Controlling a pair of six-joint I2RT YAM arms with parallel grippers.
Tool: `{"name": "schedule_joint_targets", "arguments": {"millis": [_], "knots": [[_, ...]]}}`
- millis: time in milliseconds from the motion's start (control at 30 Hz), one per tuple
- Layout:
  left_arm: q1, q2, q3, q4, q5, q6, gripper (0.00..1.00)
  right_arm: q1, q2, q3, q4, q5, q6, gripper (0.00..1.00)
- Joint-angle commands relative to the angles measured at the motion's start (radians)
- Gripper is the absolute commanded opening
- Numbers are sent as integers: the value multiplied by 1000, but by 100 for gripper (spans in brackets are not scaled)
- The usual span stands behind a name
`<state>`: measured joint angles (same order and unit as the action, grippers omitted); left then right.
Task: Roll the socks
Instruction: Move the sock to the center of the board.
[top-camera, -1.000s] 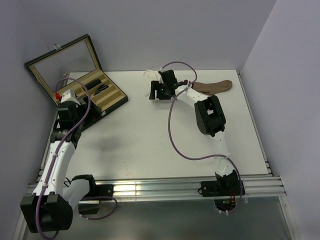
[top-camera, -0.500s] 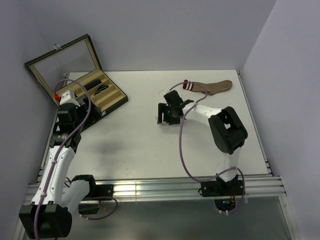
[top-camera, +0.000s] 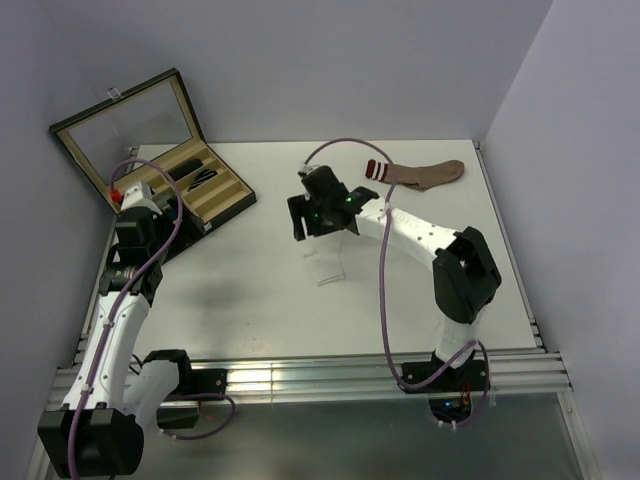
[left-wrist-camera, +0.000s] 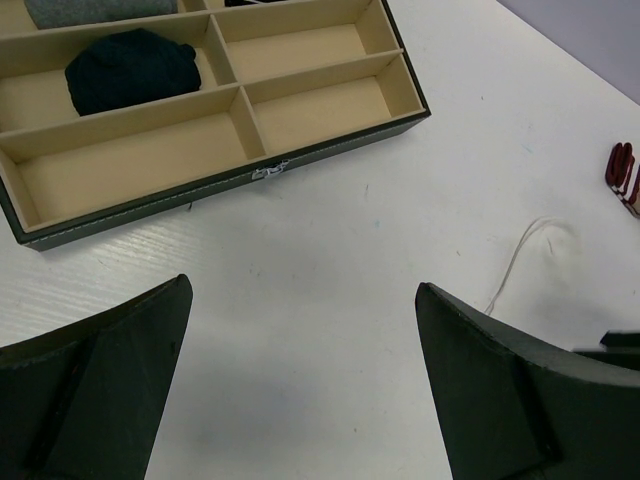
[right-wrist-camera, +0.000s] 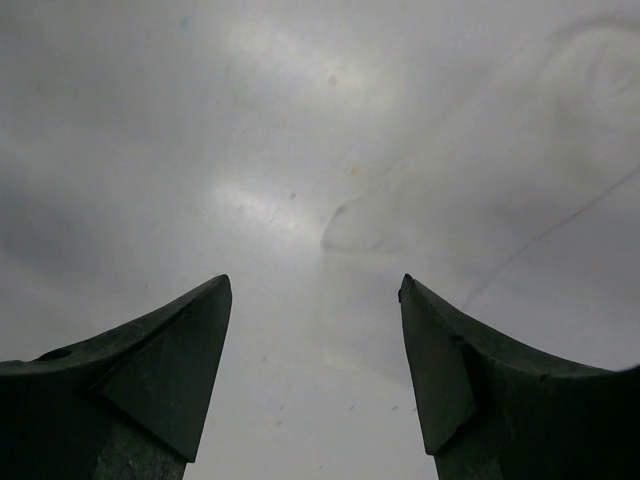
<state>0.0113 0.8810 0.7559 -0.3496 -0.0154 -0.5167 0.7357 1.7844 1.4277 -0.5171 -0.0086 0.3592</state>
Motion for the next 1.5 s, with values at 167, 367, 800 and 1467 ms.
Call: {"name": "schedule_joint_targets", "arguments": {"millis": [167,367,800,1467], "knots": [[-4,3,30,20,45,10,99,-188,219,155,52,-51,-143,75],[-4,7,25,27,57,12,99,-255,340,162,106,-67,-88,75],[-4,39,25,37,89,14,99,-343,-15,-196,153,13,113,72],[-4,38,25,40,101,9,99,10,-17,-288,78,219,-80,43]]}}
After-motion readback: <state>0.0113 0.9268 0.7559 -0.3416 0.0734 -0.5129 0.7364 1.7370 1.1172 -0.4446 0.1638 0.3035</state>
